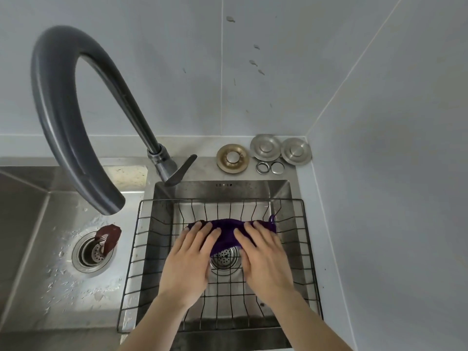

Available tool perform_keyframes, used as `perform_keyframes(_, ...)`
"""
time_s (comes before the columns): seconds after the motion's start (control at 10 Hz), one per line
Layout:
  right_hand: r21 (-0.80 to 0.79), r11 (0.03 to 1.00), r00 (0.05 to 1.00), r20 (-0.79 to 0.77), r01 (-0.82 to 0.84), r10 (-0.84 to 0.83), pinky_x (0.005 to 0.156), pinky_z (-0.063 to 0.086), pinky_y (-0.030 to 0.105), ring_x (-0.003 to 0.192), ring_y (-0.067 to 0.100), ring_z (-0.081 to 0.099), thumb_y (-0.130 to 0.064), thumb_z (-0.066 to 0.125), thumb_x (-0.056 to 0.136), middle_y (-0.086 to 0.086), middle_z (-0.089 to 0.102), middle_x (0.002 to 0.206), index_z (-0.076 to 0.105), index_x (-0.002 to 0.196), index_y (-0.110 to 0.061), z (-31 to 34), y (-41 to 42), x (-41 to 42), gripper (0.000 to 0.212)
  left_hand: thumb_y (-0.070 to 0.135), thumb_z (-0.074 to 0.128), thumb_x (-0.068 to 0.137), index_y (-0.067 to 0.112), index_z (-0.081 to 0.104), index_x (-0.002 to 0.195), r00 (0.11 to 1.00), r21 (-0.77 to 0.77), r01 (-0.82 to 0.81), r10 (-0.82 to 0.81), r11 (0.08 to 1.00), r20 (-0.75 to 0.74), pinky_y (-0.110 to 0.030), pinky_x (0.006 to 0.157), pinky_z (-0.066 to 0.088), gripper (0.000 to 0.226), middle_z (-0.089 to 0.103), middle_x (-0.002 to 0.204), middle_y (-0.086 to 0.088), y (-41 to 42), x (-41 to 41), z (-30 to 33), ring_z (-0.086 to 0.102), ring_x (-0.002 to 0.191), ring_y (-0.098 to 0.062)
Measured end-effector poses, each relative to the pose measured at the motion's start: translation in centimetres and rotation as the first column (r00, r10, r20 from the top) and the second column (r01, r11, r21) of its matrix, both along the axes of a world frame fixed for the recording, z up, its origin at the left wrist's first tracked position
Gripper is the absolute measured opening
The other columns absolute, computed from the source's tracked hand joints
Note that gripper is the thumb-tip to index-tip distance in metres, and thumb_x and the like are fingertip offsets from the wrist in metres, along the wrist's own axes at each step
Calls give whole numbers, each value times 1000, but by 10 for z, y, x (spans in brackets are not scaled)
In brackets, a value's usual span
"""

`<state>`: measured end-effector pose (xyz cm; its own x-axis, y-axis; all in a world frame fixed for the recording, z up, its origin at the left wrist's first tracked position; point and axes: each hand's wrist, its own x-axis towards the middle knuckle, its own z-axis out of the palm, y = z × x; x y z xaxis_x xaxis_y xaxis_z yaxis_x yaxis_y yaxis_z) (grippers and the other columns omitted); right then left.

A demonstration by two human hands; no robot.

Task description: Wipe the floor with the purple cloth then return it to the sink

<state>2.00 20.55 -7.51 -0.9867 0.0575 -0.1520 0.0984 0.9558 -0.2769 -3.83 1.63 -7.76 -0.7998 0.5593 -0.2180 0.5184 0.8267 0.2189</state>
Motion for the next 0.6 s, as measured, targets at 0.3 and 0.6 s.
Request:
perform_keyframes(0.3, -72, 997, 970, 243, 26, -8, 128, 14, 50, 159, 27, 7, -47, 44, 104, 1, 10, 172, 17, 160, -33, -1, 2, 0, 64, 56, 16, 95, 33, 14, 159, 993, -103, 29, -17, 994, 113, -42, 121, -4, 68, 13, 169, 2, -5, 2, -13, 4, 157, -22)
perform_keyframes(0.6, -33, 996, 966, 246, 89, -78, 128, 14, 50, 158, 27, 11, -70, 34, 97, 3, 11, 172, 16, 160, -34, 68, 2, 19, 75, 64, 1, 86, 35, 10, 159, 997, -58, -36, 40, 998, 60, -42, 128, 1, 79, 14, 170, 4, -31, 12, 53, 7, 158, -20)
